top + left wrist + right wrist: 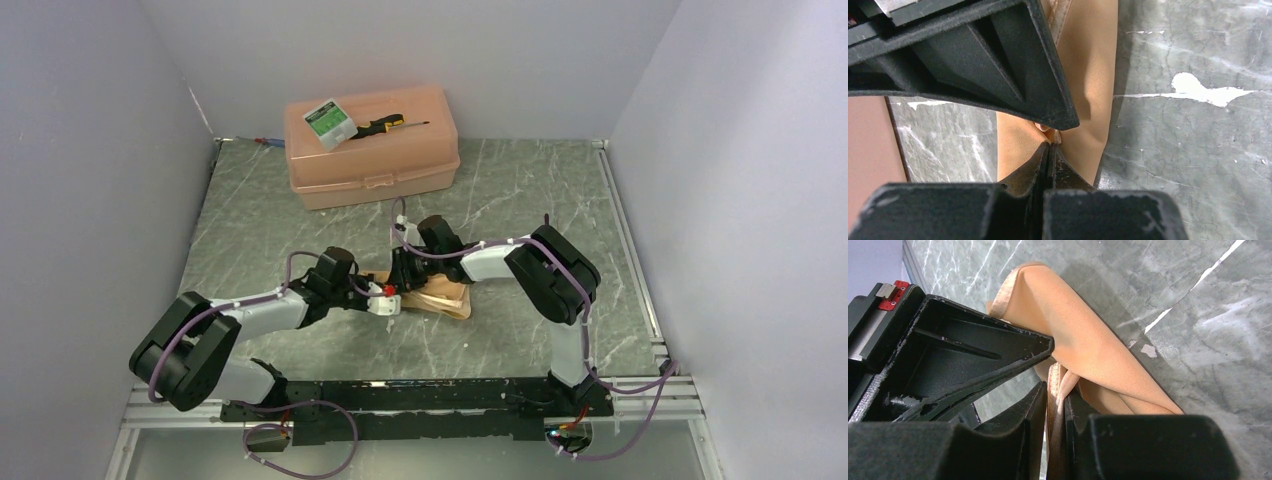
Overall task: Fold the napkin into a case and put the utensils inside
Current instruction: Grasp the top corner of the smaller rectangle folded napkin from the folded napkin.
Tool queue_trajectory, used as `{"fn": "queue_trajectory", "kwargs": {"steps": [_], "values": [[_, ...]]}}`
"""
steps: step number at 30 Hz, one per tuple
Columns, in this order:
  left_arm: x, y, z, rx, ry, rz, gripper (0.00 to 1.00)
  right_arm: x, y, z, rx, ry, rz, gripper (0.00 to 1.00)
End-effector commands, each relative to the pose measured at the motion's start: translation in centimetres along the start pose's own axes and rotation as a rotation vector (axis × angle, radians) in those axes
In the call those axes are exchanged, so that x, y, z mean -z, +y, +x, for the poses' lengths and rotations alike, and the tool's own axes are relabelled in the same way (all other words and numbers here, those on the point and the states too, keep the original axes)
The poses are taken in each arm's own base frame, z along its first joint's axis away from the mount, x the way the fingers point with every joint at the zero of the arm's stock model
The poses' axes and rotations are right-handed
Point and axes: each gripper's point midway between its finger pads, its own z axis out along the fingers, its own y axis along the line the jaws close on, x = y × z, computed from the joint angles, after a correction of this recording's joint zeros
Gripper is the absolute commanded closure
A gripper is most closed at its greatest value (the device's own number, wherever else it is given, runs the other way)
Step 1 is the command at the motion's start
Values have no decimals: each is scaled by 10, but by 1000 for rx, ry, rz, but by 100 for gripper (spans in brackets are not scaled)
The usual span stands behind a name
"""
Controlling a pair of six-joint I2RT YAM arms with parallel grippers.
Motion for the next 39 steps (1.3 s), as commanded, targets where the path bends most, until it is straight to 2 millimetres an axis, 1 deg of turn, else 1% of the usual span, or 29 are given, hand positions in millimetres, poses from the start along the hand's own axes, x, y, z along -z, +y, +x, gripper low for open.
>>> {"fn": "queue_trajectory", "kwargs": {"steps": [1, 6, 10, 11, 12, 13, 19, 24, 28, 29, 31, 32, 33, 36, 39], "values": [[-1, 10, -1, 75, 23, -24, 97, 0, 10, -10, 34, -32, -50, 78], [3, 21, -7, 229, 26, -51, 97, 4, 5, -11, 54, -68, -12, 88], [7, 32, -9, 329, 28, -78, 97, 6, -5, -4, 71, -85, 16, 92], [7, 35, -10, 345, 24, -84, 97, 6, -7, -2, 64, -83, 18, 94], [8, 36, -12, 355, 20, -85, 97, 5, -8, -1, 61, -83, 18, 99], [8, 37, -15, 361, 12, -82, 97, 4, -8, 0, 58, -84, 14, 100], [11, 44, -26, 352, -26, -83, 97, 5, -7, -8, 18, -97, 16, 100], [10, 38, -16, 330, 6, -85, 97, 12, -5, -19, -63, -113, -42, 100], [14, 58, -17, 309, 12, -162, 97, 9, -13, -13, -108, -70, -16, 100], [14, 61, -18, 300, 11, -167, 90, 8, -14, -13, -111, -68, -13, 100], [16, 66, -21, 300, 4, -173, 71, 6, -16, -10, -114, -57, -9, 100], [17, 65, -24, 303, -2, -166, 63, 5, -17, -8, -116, -49, -9, 100], [17, 64, -25, 306, -5, -152, 58, 4, -18, -7, -117, -41, -11, 100], [18, 61, -29, 319, -17, -134, 51, 2, -20, -3, -115, -26, -13, 100], [17, 57, -30, 321, -23, -121, 50, -1, -20, 0, -112, -15, -14, 100]]}}
